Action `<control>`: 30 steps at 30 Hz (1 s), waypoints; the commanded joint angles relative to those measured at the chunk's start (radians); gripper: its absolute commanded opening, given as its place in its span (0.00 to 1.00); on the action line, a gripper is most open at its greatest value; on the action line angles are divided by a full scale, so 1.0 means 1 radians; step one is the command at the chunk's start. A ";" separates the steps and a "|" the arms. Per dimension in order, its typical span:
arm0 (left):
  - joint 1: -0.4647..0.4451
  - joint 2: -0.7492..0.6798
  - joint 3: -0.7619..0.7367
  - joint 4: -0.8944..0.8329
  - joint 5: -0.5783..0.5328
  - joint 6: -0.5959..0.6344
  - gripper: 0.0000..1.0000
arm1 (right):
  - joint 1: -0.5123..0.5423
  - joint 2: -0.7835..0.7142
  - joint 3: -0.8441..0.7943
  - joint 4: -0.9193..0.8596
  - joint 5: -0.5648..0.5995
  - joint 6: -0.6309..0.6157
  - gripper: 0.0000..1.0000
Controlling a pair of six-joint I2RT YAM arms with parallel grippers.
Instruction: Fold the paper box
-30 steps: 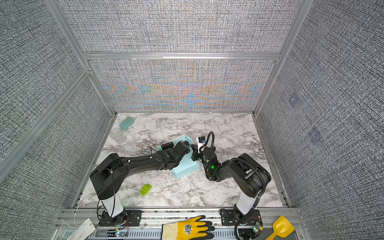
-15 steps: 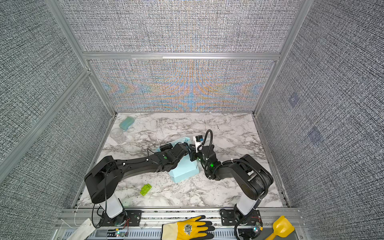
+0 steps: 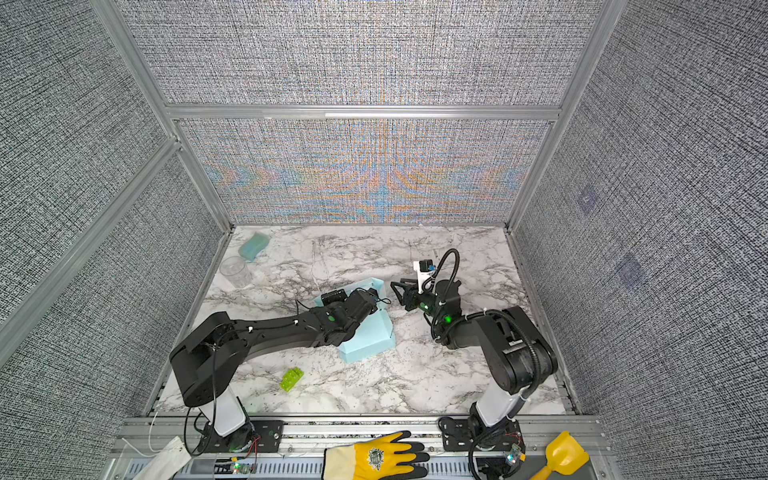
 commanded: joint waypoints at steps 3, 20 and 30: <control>-0.004 0.005 -0.012 0.050 -0.034 0.030 0.00 | -0.019 0.095 0.023 0.098 -0.174 0.037 0.47; -0.009 0.016 -0.008 0.070 -0.036 0.056 0.00 | 0.037 0.200 0.082 0.064 -0.230 -0.054 0.47; -0.009 0.007 0.000 0.063 -0.028 0.045 0.00 | 0.081 0.171 0.092 -0.024 -0.161 -0.134 0.45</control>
